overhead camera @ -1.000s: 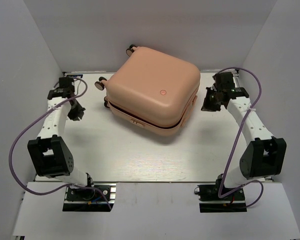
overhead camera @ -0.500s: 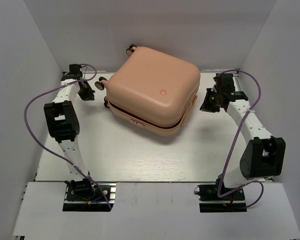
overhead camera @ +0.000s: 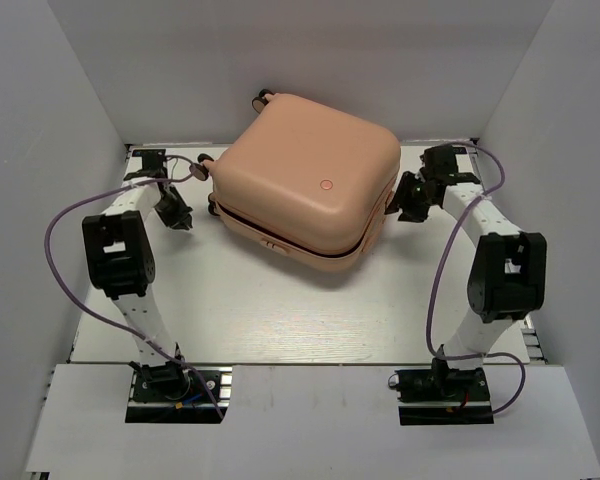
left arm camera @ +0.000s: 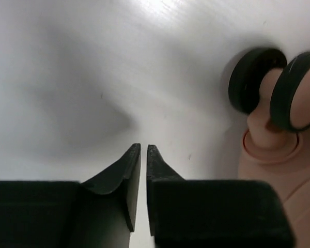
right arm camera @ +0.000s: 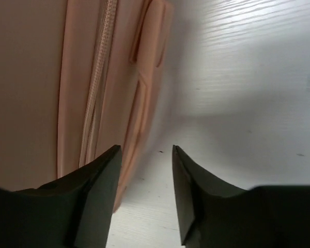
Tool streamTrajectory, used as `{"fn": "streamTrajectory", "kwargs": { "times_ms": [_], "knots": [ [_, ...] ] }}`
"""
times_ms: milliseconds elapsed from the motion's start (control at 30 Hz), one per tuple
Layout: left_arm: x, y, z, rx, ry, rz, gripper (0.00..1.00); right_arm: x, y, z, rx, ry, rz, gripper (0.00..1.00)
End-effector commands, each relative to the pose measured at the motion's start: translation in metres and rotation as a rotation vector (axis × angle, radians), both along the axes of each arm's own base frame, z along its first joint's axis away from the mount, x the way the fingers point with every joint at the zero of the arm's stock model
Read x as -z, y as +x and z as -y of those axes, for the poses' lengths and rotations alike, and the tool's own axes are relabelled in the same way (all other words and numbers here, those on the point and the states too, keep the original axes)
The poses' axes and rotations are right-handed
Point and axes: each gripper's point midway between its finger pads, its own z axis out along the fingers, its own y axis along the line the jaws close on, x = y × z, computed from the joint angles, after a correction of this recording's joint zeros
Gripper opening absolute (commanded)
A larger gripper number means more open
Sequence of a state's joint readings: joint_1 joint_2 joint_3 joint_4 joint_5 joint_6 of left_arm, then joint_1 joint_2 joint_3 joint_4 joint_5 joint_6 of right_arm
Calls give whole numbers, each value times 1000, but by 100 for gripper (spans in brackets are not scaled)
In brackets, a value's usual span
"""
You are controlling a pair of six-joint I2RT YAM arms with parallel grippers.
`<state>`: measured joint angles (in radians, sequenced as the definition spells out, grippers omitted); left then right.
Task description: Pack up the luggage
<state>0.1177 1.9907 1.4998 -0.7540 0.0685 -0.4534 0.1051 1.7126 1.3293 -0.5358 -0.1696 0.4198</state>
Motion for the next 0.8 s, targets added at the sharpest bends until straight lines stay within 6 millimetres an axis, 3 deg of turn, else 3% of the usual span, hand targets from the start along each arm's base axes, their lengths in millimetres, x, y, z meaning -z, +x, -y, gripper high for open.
{"fn": "streamTrajectory", "kwargs": {
  "times_ms": [0, 67, 267, 333, 367, 500, 533, 600, 700, 767],
  "knots": [
    [-44, -12, 6, -9, 3, 89, 24, -16, 19, -27, -45, 124, 35, 52],
    [-40, -23, 8, -2, 4, 70, 34, -3, 21, -33, -50, 140, -1, 54],
    [-58, -38, 17, 33, 51, 82, 40, 20, 17, -48, -84, 124, -50, 54],
    [-62, -40, 22, 38, 46, 92, 41, 34, 10, -48, -79, 103, -89, 45],
    [-62, -43, 27, 43, 37, 89, 41, 41, 5, -48, -74, 81, -103, 32],
    [-61, -51, 40, 61, 43, 100, 43, 64, -23, -58, -80, 57, -138, 9],
    [-60, -52, 41, 47, 36, 97, 43, 65, -31, -59, -80, 63, -142, 0],
    [-60, -56, 53, 74, 29, 88, 43, 66, -40, -74, -116, 80, -132, 0],
    [-56, -66, 71, 95, 20, 77, 44, 67, -70, -95, -157, 110, -156, 0],
    [-56, -69, 74, 98, 22, 80, 46, 44, -86, -126, -251, 160, -105, 0]
  ]
}}
